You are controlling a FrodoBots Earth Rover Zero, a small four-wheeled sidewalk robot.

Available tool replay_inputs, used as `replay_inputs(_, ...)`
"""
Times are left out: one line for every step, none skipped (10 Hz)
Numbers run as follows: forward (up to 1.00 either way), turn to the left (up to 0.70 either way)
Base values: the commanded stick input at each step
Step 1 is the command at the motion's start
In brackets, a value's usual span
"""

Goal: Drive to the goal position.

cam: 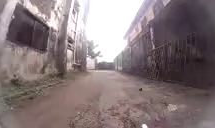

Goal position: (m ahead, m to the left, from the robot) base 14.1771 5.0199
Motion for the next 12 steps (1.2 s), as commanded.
replay_inputs(0.70, 0.00)
replay_inputs(0.70, 0.00)
replay_inputs(0.70, 0.00)
replay_inputs(0.70, 0.00)
replay_inputs(0.70, 0.00)
replay_inputs(0.70, 0.00)
replay_inputs(0.70, 0.00)
replay_inputs(0.70, 0.00)
replay_inputs(0.70, 0.00)
replay_inputs(0.70, 0.00)
replay_inputs(0.70, 0.00)
replay_inputs(0.70, 0.00)
